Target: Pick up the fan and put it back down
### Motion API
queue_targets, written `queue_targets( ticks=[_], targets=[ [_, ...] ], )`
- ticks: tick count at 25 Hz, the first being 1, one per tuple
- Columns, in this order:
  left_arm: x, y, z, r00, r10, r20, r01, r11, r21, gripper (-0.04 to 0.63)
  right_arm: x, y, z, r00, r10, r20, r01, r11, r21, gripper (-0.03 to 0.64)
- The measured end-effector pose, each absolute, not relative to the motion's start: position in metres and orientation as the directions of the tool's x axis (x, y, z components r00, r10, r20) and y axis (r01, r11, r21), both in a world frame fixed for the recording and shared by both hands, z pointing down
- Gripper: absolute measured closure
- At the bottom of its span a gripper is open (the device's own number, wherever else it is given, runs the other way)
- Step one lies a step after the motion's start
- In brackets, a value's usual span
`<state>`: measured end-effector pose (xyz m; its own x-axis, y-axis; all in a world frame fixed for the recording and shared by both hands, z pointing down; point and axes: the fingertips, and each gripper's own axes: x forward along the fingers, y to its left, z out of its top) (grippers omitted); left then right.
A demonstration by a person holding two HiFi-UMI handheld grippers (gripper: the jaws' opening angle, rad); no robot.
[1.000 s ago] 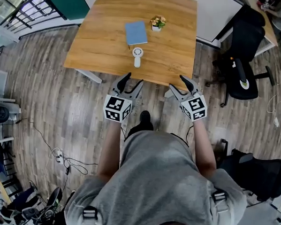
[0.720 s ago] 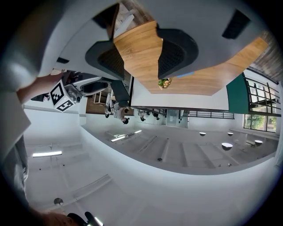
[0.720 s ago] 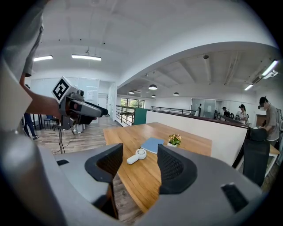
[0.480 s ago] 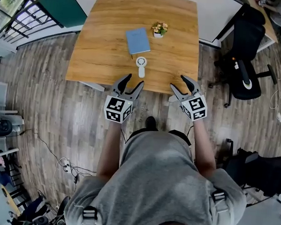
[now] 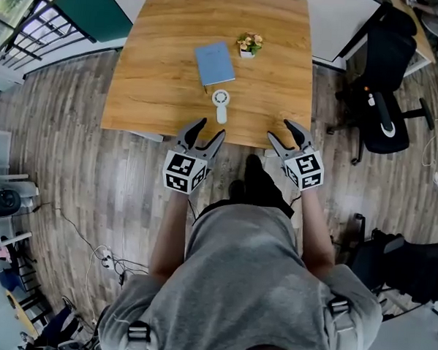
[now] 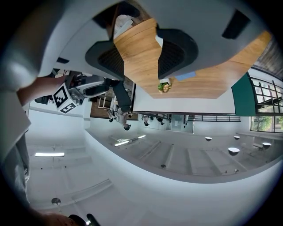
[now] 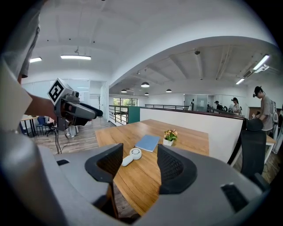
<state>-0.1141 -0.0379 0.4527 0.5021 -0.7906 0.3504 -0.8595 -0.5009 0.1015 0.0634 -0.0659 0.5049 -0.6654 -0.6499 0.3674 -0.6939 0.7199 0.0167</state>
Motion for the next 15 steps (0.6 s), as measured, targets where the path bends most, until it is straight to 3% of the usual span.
queue_targets(
  ticks=[15],
  targets=[
    [-0.13,-0.099,0.468,0.466,-0.809,0.357,-0.884,-0.441,0.154,0.344,0.045,-0.133,0.503,-0.689,-0.616,0.382,-0.654,0.755,0.039,0.367]
  ],
)
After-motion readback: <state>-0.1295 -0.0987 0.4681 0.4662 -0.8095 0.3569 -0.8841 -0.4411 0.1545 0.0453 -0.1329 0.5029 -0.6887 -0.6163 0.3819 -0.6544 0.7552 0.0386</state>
